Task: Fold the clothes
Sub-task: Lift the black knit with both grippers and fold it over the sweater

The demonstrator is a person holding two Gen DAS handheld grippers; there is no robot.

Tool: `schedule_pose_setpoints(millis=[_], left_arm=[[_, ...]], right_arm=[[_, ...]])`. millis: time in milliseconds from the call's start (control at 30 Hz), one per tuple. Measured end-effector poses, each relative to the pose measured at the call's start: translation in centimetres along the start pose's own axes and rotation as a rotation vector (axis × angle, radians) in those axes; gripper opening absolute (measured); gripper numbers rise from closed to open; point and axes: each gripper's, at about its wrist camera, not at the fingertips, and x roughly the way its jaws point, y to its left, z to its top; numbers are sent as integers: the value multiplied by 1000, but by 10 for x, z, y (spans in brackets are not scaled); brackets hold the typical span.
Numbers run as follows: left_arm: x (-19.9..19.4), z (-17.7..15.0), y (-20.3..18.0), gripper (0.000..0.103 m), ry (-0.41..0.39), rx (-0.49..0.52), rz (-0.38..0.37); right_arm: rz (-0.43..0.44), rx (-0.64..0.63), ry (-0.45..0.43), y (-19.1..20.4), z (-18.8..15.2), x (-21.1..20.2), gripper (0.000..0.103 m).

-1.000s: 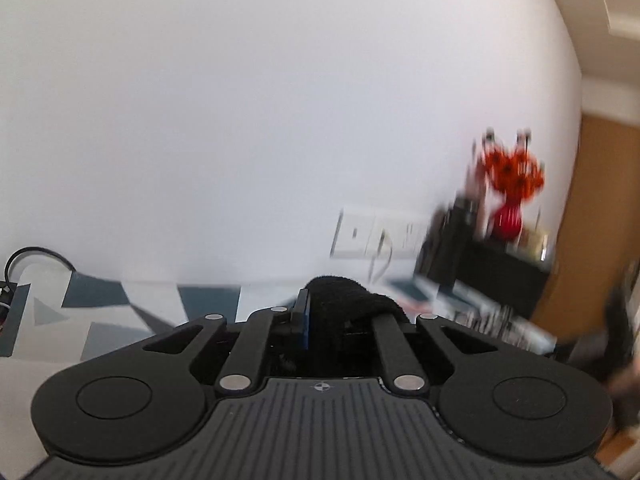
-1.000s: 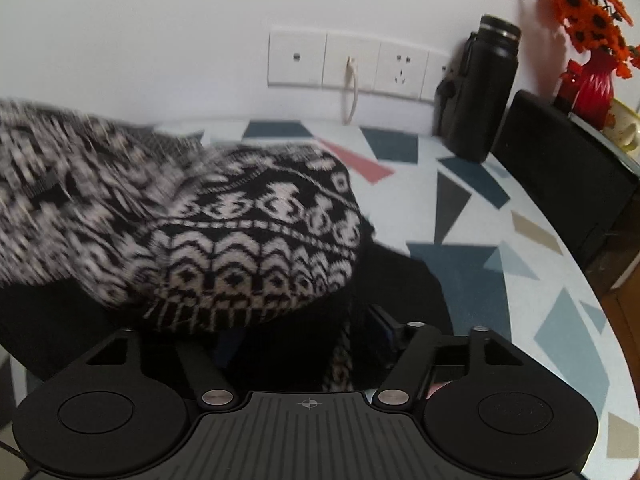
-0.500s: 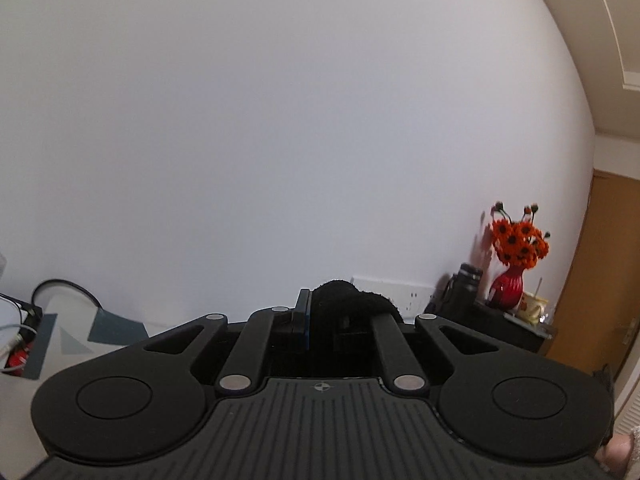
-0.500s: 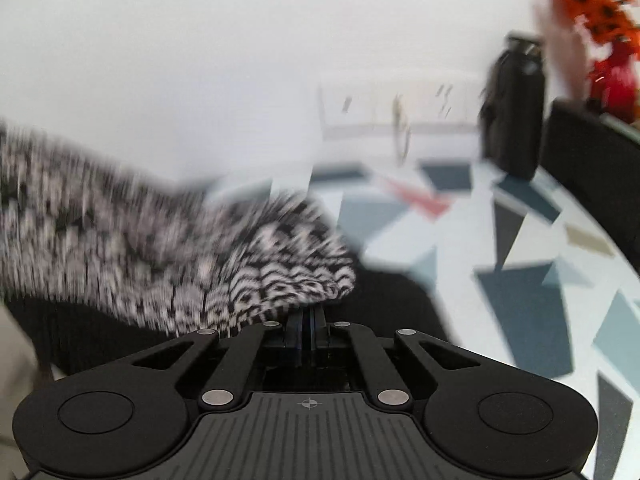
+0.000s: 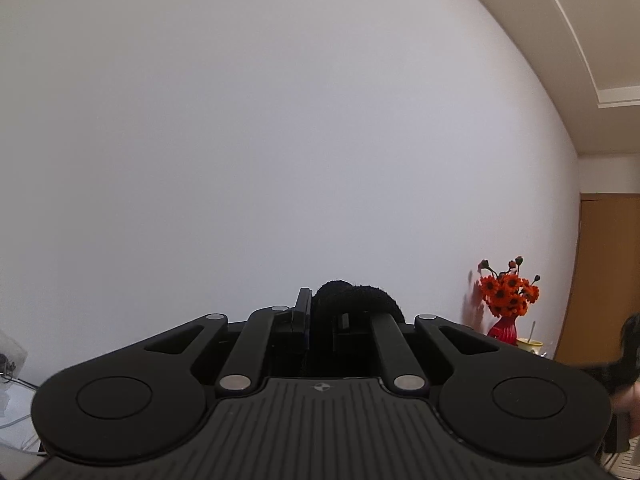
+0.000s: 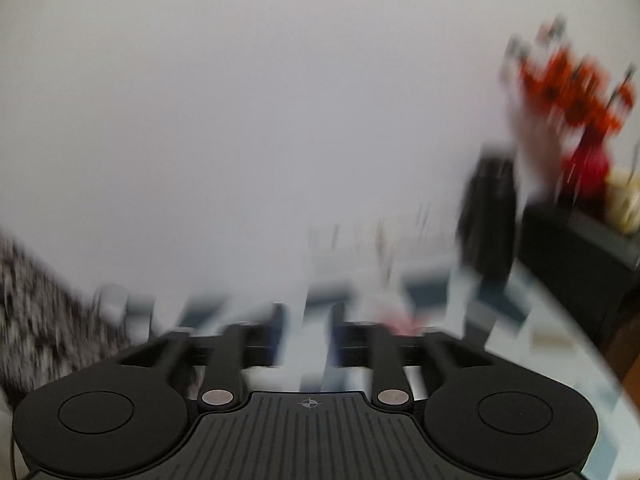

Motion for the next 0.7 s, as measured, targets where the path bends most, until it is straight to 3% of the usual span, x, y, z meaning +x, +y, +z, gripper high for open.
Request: schedule_pose_setpoints(millis=[133,233,300,333,367,433,533,700], left_arm=[[-4,-15,14,9,44,-64,66],[-8,-24,24,9,67,-96,112],[-11,-26,29,9,71,-111,134],[-12,-27,32,9,71,-116,141],[-12,-27,32,9,72,-116,144],[-11,-28,28,9,74,-114,149],[-11,-28,24,9,76,-109,136],[-30,-19,19,9,86,-135,-3]], right_arm=[[57,-46,257,30,-67,45,51],[81,-128,406,62,-110,69,53],[76,-202,461,84,-130,76,52],[77,-225,465,88,-132,77,43],[82,-228,464,87,-130,78,28],[71,-186,450,75,-118,77,12],[-25,-128,336,44,-90,66,8],[-254,-36,72,-5,-27,28,7]])
